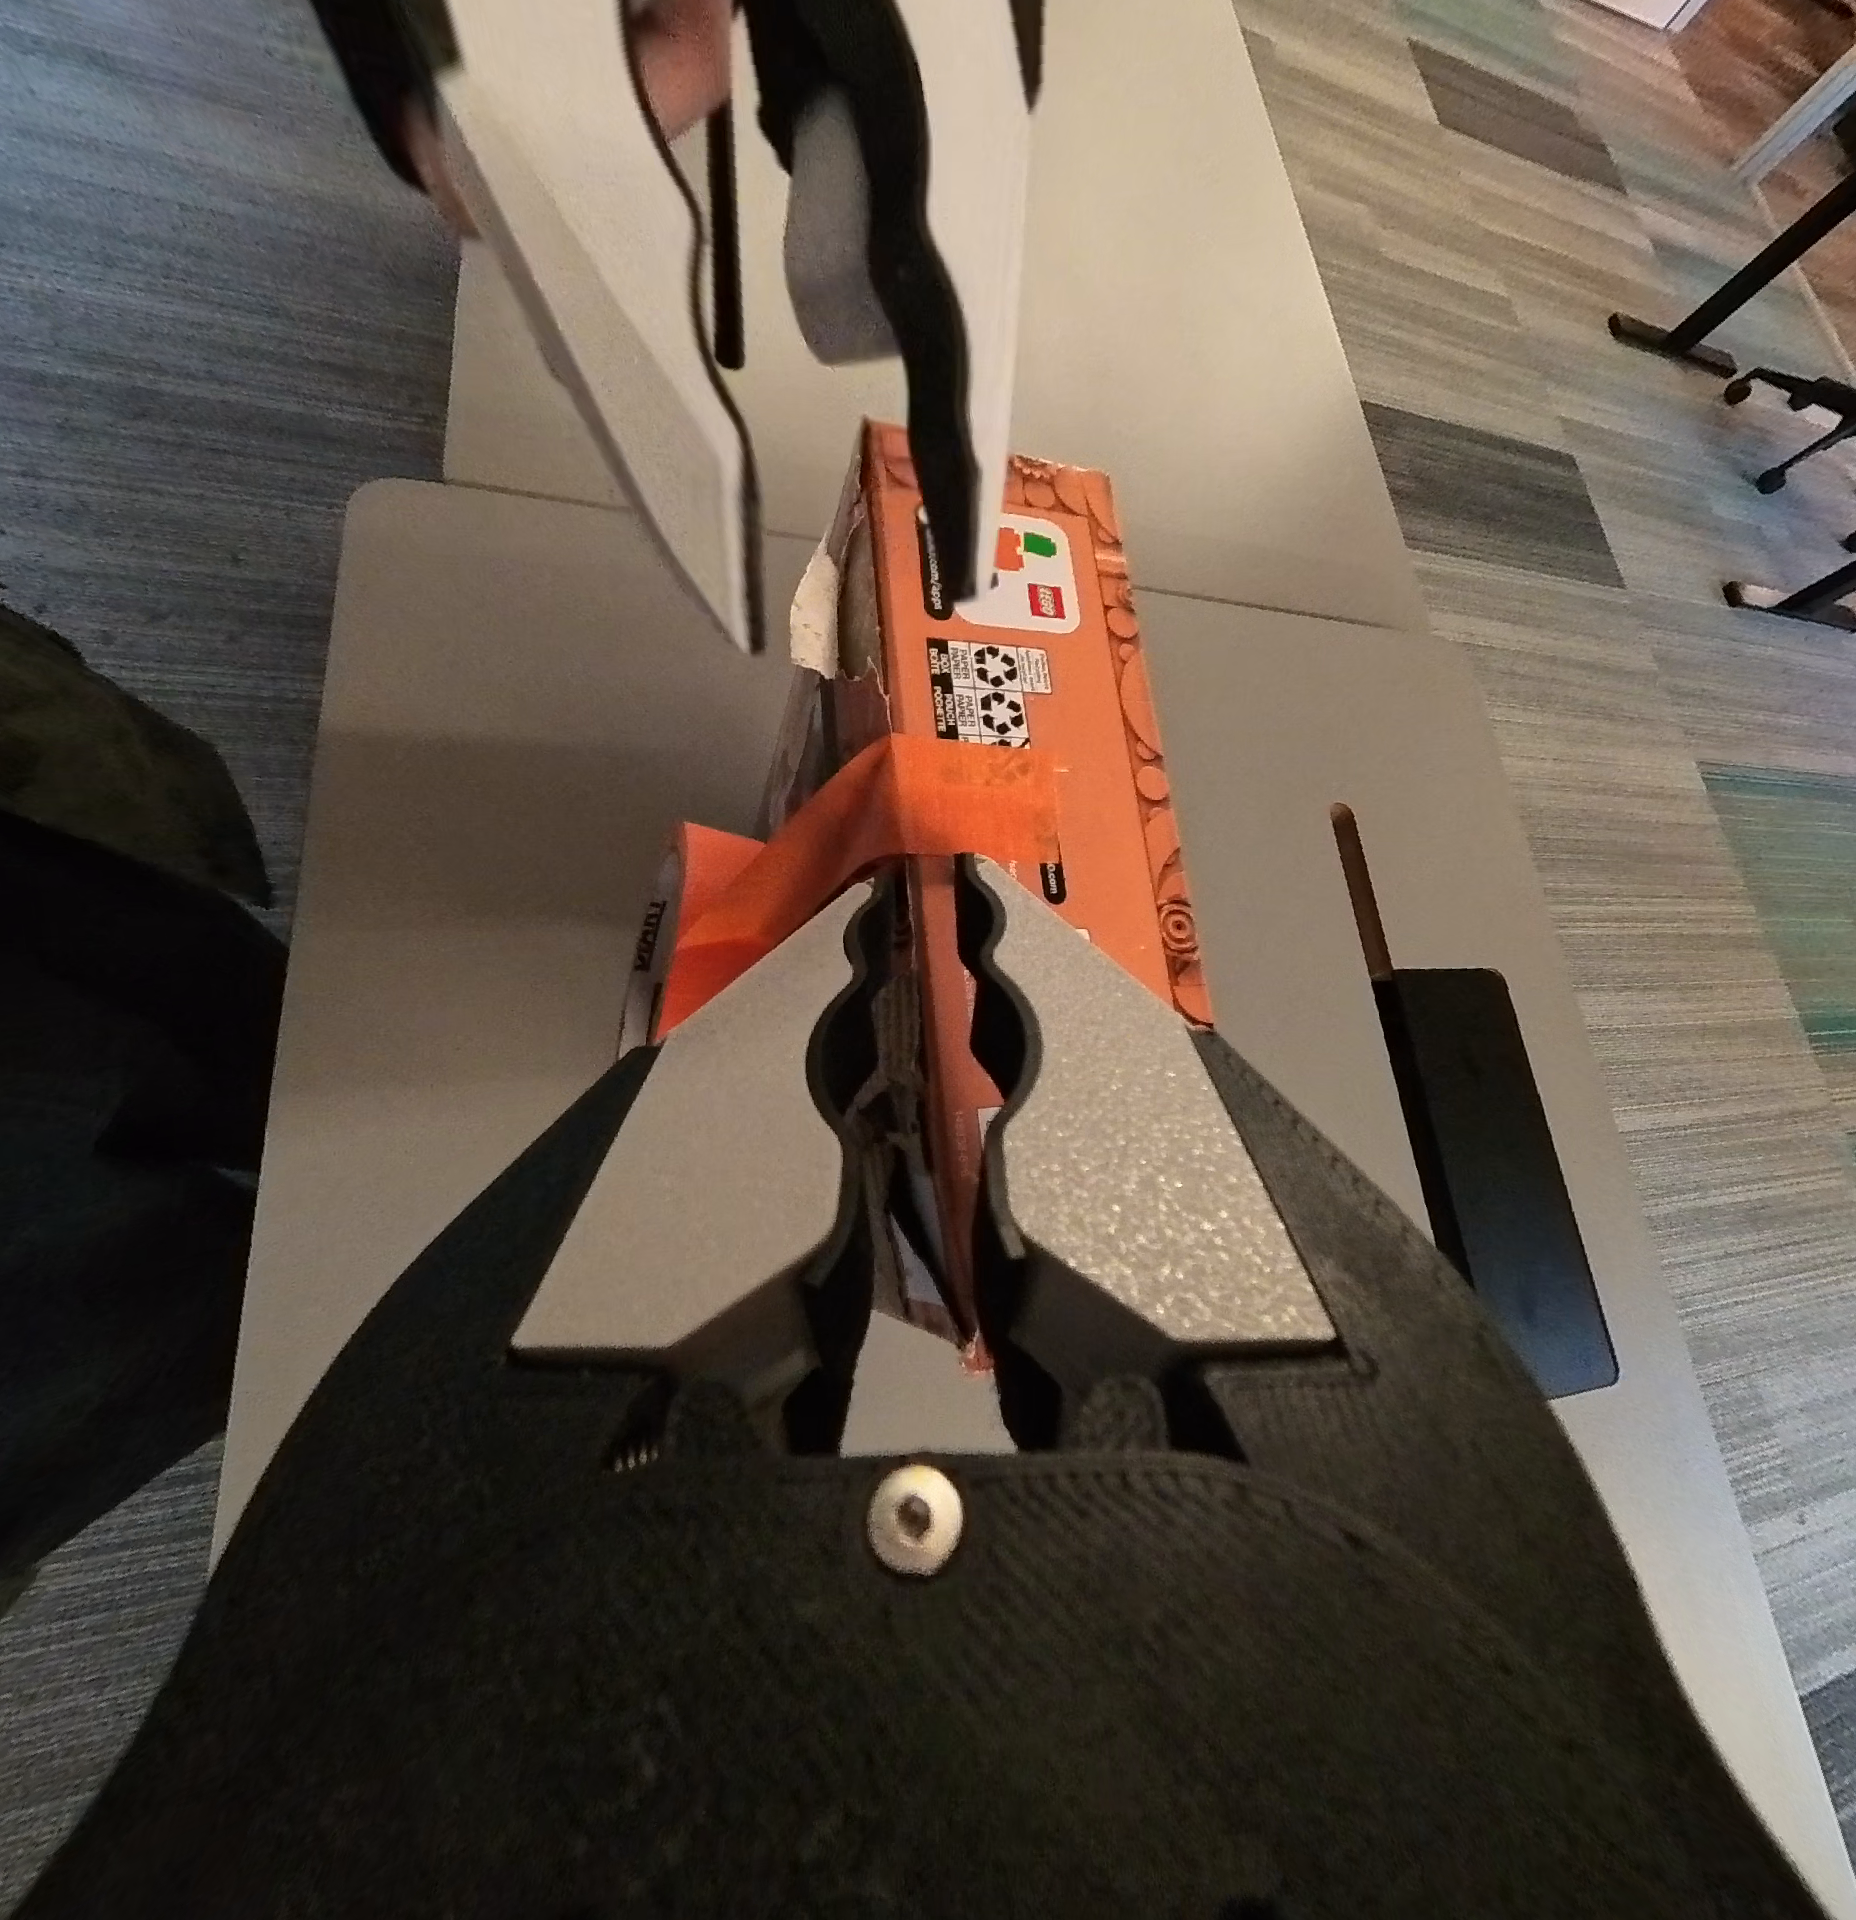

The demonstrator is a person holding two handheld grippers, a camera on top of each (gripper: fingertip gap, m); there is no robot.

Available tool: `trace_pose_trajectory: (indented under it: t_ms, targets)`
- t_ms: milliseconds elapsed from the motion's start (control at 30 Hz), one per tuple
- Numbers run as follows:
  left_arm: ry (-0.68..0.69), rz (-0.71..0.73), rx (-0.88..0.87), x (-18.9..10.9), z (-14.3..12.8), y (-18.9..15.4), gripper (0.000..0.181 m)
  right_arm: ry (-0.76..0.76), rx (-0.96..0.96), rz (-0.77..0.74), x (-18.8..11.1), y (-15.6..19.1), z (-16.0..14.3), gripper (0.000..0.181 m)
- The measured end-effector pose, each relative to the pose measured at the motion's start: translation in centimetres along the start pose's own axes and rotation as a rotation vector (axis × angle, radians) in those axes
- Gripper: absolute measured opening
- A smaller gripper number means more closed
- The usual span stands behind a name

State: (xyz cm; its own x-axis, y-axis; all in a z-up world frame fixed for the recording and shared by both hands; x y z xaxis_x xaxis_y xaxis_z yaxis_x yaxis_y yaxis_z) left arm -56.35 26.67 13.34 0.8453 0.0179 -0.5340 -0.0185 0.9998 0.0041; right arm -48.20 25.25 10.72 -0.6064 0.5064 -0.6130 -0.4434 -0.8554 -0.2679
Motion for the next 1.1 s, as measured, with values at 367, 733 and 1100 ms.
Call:
trace_pose_trajectory:
  t_ms: [367, 733, 1100]
  targets:
    - [0.115, 0.010, 0.298, 3.7, 0.0, 0.2, 0.027, -0.002, -0.001, -0.002, -0.1, -0.1, 0.0, 0.012]
    - [0.118, 0.015, 0.478, 3.7, -0.6, 0.3, 0.024, -0.003, 0.000, -0.006, -0.1, -0.1, 0.0, 0.013]
    - [0.064, 0.041, 0.458, 3.7, -0.9, 0.3, 0.020, -0.015, 0.004, -0.031, -0.5, -0.2, 0.0, 0.011]
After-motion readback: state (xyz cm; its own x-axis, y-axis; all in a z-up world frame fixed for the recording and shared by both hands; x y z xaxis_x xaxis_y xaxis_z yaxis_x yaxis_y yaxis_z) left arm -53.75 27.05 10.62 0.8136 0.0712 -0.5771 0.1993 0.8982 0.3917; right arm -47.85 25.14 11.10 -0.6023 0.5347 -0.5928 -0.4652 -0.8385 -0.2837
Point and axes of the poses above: each gripper's, where its closed fingertips meet, x out along the fingers, z out of its top, y = z × x across the jaws, the point moved 4 cm from there along -x, back along the fingers, and after that the axes turned 2 degrees about z, right-handed, at the moved point
